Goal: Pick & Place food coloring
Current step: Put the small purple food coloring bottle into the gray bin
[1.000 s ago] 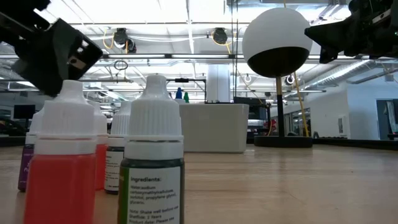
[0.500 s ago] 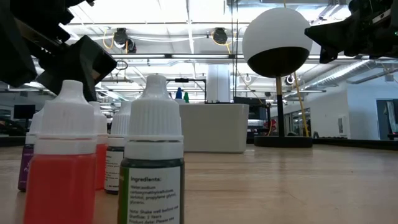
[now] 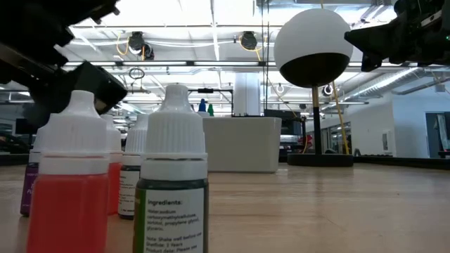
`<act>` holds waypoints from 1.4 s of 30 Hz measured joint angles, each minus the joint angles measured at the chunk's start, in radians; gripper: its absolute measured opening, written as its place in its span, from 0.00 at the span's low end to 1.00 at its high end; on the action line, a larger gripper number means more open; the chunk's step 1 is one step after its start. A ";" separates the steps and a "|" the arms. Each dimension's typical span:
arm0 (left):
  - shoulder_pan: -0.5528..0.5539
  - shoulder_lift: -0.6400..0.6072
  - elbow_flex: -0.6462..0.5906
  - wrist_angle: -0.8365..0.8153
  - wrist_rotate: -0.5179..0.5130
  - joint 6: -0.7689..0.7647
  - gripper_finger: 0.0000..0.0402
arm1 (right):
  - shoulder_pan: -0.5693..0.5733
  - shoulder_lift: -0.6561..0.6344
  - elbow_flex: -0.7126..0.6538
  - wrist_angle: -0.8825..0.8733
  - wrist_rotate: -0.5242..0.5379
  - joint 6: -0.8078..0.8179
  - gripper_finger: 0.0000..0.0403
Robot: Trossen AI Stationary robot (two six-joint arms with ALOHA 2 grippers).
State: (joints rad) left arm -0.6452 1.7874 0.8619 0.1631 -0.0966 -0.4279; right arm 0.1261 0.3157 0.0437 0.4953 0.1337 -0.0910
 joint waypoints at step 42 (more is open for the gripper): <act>0.019 0.001 0.000 -0.009 -0.035 0.029 0.42 | 0.000 0.000 0.000 0.001 0.000 0.000 0.00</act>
State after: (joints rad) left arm -0.6258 1.7885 0.8619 0.1539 -0.1314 -0.3992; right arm 0.1261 0.3157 0.0437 0.4962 0.1337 -0.0906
